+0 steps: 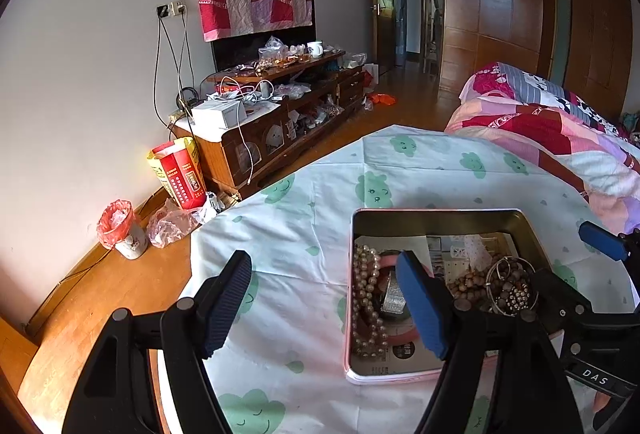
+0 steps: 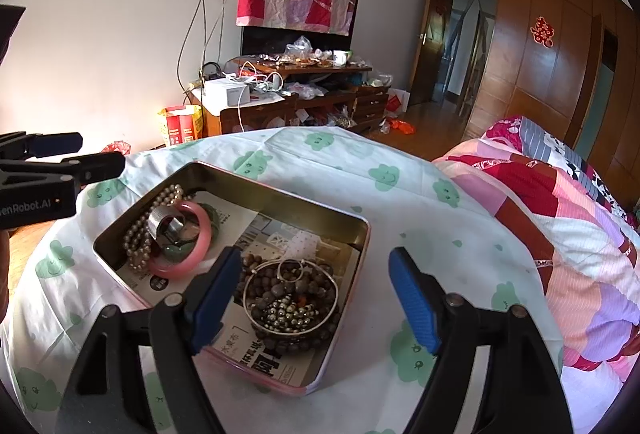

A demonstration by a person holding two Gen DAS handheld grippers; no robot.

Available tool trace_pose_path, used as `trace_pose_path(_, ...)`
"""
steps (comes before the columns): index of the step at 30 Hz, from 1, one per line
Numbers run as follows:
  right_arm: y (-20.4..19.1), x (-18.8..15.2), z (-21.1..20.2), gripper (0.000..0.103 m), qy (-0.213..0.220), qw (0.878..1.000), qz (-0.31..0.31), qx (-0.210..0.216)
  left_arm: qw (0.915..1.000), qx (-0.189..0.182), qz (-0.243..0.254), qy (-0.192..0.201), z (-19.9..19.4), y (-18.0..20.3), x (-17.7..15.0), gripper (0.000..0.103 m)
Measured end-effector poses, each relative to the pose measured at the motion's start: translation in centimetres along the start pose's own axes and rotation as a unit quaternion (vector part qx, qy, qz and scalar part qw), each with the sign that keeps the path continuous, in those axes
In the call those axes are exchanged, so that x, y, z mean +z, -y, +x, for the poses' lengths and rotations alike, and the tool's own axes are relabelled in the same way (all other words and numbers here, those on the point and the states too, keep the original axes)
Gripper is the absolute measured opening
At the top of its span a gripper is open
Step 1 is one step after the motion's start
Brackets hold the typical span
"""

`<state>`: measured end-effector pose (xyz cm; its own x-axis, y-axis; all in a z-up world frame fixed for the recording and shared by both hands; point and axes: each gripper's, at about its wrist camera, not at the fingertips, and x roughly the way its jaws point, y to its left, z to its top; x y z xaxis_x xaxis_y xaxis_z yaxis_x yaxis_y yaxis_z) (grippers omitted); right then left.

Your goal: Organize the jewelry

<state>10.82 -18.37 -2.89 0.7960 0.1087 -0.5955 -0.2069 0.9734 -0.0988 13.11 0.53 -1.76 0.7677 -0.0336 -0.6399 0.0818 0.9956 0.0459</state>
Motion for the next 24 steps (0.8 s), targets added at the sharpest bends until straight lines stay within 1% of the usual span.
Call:
trace_pose_path(20,-0.08,0.01,-0.12,0.081,0.001,1.0,0.001,0.001,1.0,0.002,-0.003,-0.002,0.13,-0.13,-0.18,0.075)
trace_pose_path(24,0.02,0.1,-0.2,0.082,0.003,1.0,0.0,0.001,1.0,0.004,-0.001,-0.003,0.13,-0.05,-0.17,0.075)
